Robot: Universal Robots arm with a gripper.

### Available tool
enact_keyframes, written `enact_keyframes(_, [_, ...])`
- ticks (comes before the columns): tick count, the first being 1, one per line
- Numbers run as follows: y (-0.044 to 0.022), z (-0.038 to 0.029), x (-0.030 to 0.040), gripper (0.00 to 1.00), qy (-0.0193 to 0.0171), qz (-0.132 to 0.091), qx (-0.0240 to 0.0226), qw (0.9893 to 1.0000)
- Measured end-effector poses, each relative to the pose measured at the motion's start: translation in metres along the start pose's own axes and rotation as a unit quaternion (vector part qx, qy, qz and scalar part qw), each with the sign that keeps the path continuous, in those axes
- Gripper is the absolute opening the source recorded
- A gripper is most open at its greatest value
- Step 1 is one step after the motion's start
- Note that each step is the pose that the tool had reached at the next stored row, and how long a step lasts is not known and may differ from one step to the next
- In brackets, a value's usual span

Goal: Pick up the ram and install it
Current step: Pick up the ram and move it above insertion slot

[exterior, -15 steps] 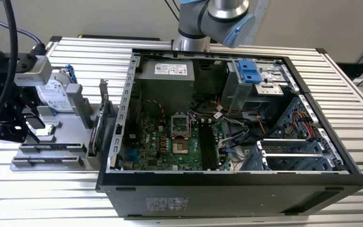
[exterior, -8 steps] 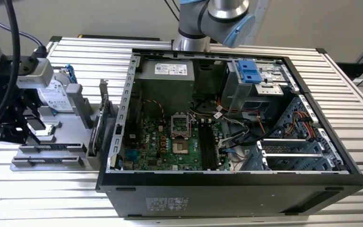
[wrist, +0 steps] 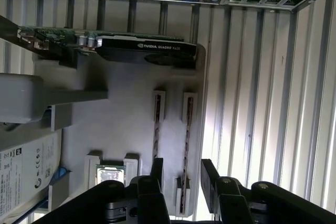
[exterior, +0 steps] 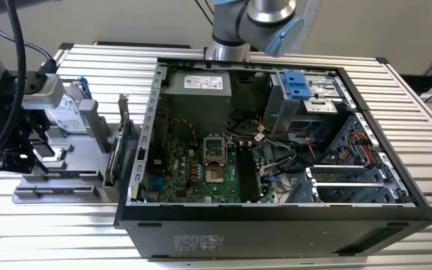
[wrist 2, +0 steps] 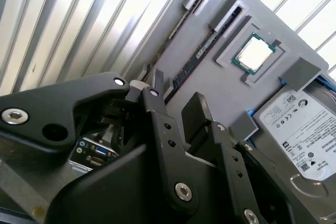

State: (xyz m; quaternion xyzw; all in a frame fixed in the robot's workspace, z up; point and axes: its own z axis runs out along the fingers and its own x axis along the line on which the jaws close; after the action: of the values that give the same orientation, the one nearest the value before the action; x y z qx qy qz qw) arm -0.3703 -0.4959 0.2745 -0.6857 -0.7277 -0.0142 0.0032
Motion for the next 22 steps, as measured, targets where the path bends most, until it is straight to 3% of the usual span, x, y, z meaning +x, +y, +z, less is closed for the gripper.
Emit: enact_keyframes(22, [-0.0028, 0.0183, 0.0022, 1.0, -0.0003, 0.0, 0.0035, 1.0])
